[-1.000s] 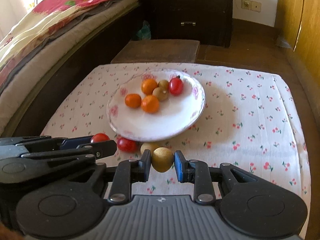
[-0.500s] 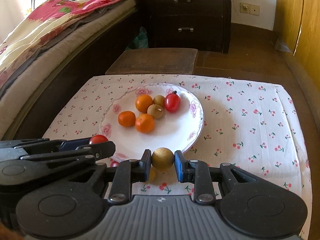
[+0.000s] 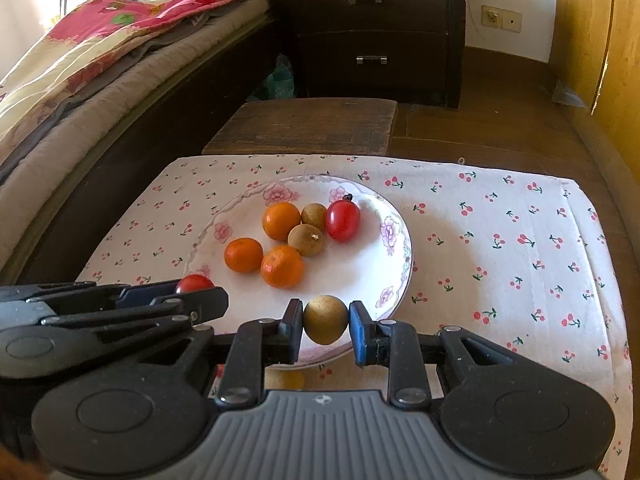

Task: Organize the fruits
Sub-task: 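Carry the tomato and yellow fruit over the bowl with both tools, then open the left tool to drop the tomato while the right tool drops the yellow fruit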

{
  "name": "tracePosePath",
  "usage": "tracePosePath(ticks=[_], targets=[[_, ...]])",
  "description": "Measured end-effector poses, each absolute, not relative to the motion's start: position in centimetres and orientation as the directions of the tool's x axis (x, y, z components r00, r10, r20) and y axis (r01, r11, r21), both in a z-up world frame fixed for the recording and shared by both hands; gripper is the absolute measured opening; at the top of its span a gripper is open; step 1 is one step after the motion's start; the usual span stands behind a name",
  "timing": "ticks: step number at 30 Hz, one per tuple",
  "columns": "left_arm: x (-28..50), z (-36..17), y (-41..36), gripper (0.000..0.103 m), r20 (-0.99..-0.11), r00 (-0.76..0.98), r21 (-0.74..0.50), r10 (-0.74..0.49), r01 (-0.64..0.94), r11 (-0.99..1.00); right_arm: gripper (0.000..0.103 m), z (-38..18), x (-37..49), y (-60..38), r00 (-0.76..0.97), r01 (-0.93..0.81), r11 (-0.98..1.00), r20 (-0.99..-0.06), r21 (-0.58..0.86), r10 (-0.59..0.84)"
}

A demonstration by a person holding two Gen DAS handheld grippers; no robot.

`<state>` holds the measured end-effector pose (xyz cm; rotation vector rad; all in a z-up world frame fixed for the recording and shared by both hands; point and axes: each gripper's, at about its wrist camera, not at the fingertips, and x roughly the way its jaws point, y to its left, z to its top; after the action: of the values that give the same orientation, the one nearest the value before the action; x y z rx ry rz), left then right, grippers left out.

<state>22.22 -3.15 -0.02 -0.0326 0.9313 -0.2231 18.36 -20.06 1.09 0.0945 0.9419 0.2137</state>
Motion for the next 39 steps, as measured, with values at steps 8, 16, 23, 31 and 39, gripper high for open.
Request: tracePosePath(ticks=[8,16,23,31,39], targets=[[22.8,-0.7,-3.0,0.032,-0.799,0.568,-0.127,-0.197,0.161,0.979,0.028,0.4,19.4,-19.8,0.571,-0.137,0.975,-0.79,0.176,0.223],[23.2,-1.2,-2.8,0.033,-0.808,0.557,-0.131,-0.19,0.145,0.981,0.029,-0.2,19.9,-19.6,0.572,-0.133,0.974,-0.788,0.184,0.227],[23.1,-1.1,-2.5,0.037,-0.805,0.562,-0.137,-0.191,0.136,0.981,0.029,0.0,19.9,-19.9,0.578,-0.128,0.972,-0.782,0.196,0.234],[23.1,-1.0,-2.4,0.041,-0.802,0.563,-0.15,-0.198,0.131,0.98,0.029,0.2,19.8,-20.2,0.591,-0.114,0.973,-0.774,0.2,0.229],[21.7,0.1,-1.6,0.046,-0.787,0.574,-0.18,-0.226,0.137,0.974,0.032,1.4,17.8,-20.4,0.598,-0.11,0.973,-0.768,0.204,0.229]])
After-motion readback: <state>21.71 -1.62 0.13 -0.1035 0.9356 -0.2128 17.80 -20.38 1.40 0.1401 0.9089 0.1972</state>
